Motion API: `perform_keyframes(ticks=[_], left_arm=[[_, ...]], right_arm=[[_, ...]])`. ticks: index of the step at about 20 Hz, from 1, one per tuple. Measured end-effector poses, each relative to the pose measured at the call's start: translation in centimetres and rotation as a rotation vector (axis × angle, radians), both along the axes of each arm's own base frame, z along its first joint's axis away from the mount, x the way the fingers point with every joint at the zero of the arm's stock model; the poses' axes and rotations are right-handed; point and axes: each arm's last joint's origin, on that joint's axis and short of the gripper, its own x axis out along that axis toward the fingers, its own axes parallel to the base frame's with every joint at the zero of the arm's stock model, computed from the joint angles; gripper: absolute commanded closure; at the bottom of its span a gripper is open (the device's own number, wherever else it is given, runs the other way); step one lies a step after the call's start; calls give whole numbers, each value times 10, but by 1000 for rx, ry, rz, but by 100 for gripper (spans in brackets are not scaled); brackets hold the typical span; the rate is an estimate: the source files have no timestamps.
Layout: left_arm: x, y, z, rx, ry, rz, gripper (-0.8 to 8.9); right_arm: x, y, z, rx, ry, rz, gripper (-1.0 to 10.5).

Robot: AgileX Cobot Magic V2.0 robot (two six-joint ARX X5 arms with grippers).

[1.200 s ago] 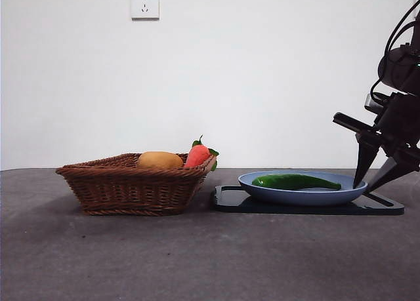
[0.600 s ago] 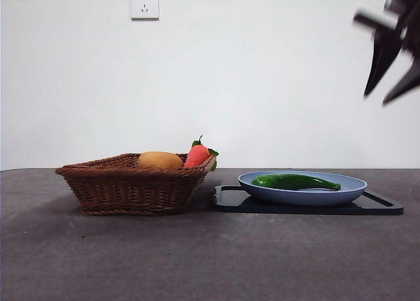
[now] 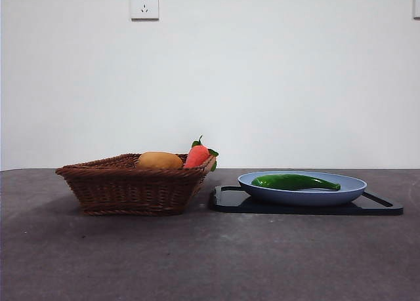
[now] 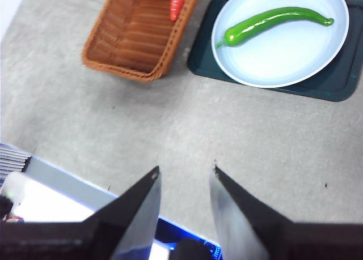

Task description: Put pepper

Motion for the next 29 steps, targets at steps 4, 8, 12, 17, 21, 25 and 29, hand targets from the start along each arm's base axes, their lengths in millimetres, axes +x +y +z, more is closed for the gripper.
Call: perform_keyframes(ticks=[4, 8, 12, 17, 21, 25, 29], left_arm=[[0, 0, 0, 0, 0, 0, 807], [0, 0, 0, 1, 1, 0, 806], [0, 0, 0, 0, -1, 0, 806], [0, 0, 0, -1, -1, 0, 806], [0, 0, 1, -4, -10, -1, 806], [6, 20, 18, -56, -165, 80, 806], [-11, 73, 52, -133, -473, 235, 806]], right_arm=[[-7, -2, 1, -16, -18, 21, 940], [-5, -1, 0, -31, -16, 36, 936], [-5, -1, 0, -35, -18, 36, 936], [-5, -1, 0, -35, -18, 36, 936], [-5, -1, 0, -35, -18, 36, 936], [-5, -1, 0, -35, -19, 36, 936], [-5, -1, 0, -35, -18, 36, 936]])
